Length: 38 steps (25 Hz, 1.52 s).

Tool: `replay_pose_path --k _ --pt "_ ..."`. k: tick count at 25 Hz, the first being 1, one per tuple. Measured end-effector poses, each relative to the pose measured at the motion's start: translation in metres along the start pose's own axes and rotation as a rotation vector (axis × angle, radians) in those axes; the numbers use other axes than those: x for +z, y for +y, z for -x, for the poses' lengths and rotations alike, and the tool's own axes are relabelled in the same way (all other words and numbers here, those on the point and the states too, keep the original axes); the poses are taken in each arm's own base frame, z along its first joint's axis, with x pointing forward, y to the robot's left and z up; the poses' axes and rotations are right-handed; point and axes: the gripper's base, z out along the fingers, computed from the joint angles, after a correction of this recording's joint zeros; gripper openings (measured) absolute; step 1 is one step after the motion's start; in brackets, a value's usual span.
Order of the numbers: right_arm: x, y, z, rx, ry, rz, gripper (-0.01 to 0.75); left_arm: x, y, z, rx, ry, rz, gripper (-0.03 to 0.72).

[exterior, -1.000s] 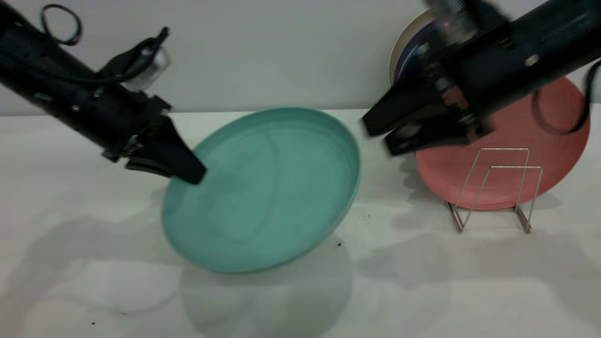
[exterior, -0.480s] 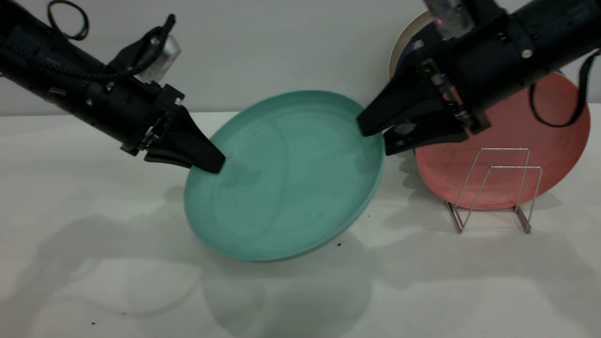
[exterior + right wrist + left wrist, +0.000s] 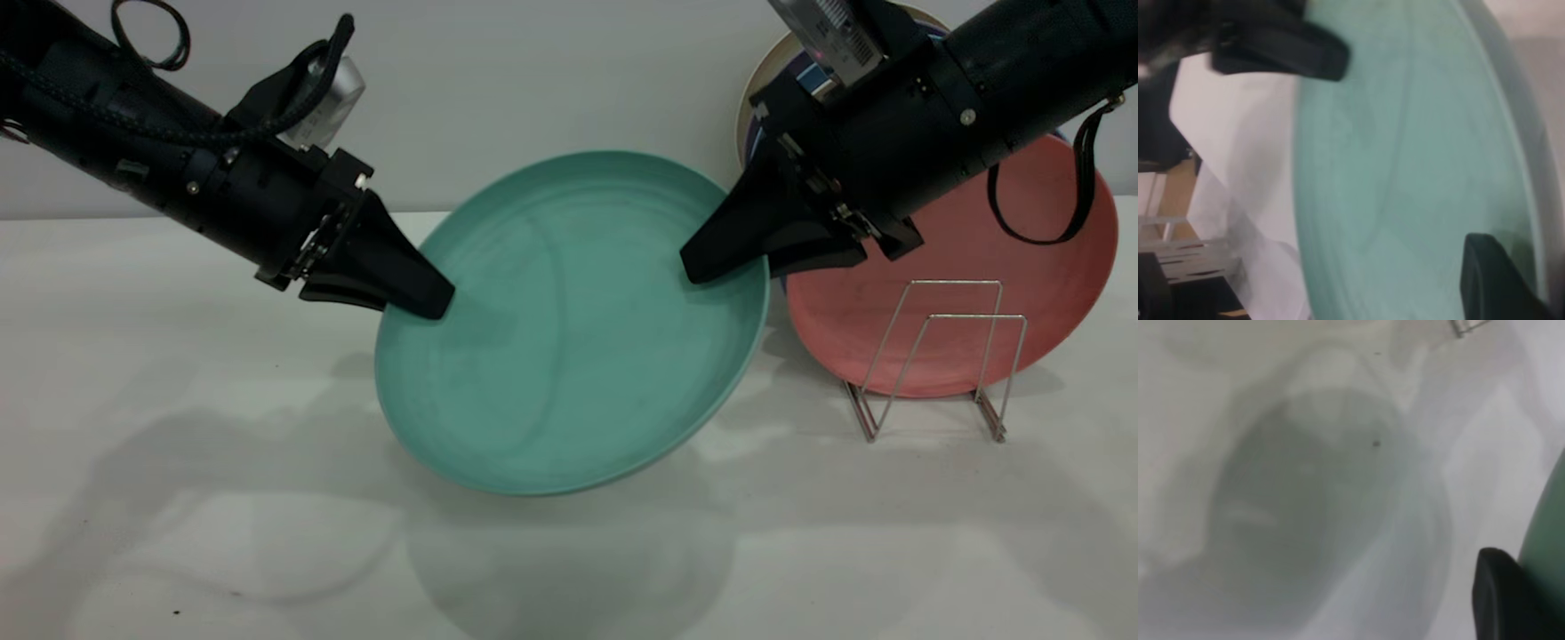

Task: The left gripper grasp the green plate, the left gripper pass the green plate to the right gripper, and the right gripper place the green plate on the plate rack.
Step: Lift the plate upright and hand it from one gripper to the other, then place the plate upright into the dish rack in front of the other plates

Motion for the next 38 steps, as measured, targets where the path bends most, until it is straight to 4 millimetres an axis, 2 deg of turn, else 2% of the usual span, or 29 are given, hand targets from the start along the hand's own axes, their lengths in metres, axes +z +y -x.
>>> replay_pose_path --k 3,6,8,10,11,14,20,24,29,32,38 --pt "0.0 0.0 0.0 -0.001 0.002 0.001 0.113 0.001 -0.002 0.0 0.0 0.003 -0.012 0.265" --pt "0.0 -0.001 -0.002 -0.02 0.017 -0.006 0.083 0.001 -0.003 -0.001 -0.002 0.011 -0.03 0.499" --pt "-0.001 -0.001 -0.002 -0.048 0.029 -0.019 0.062 0.0 -0.006 -0.001 0.0 0.021 -0.053 0.615" --pt "-0.006 0.002 -0.001 -0.084 0.028 -0.039 0.045 -0.004 -0.012 0.0 0.012 0.023 -0.072 0.69" --pt "-0.01 0.006 0.0 -0.109 0.022 -0.052 0.042 -0.007 -0.016 0.002 0.025 0.017 -0.072 0.704" --pt "-0.026 0.017 0.005 -0.207 0.005 -0.108 0.042 -0.022 -0.032 0.008 0.083 -0.002 -0.06 0.708" --pt "-0.059 0.035 0.013 -0.435 -0.029 -0.276 0.042 -0.065 -0.079 0.018 0.249 -0.048 -0.005 0.63" --pt "-0.091 0.057 0.02 -0.719 -0.091 -0.413 0.042 -0.091 -0.104 0.016 0.356 -0.037 0.086 0.587" --pt "-0.137 0.085 0.025 -1.095 -0.138 -0.655 0.042 -0.104 -0.113 0.014 0.367 -0.026 0.168 0.58" --pt "-0.151 0.081 0.026 -1.197 -0.098 -0.769 0.042 -0.104 -0.113 0.013 0.355 -0.021 0.175 0.58" --pt "-0.174 0.047 0.028 -1.19 -0.026 -0.91 0.042 -0.104 -0.112 0.012 0.351 -0.019 0.176 0.58"
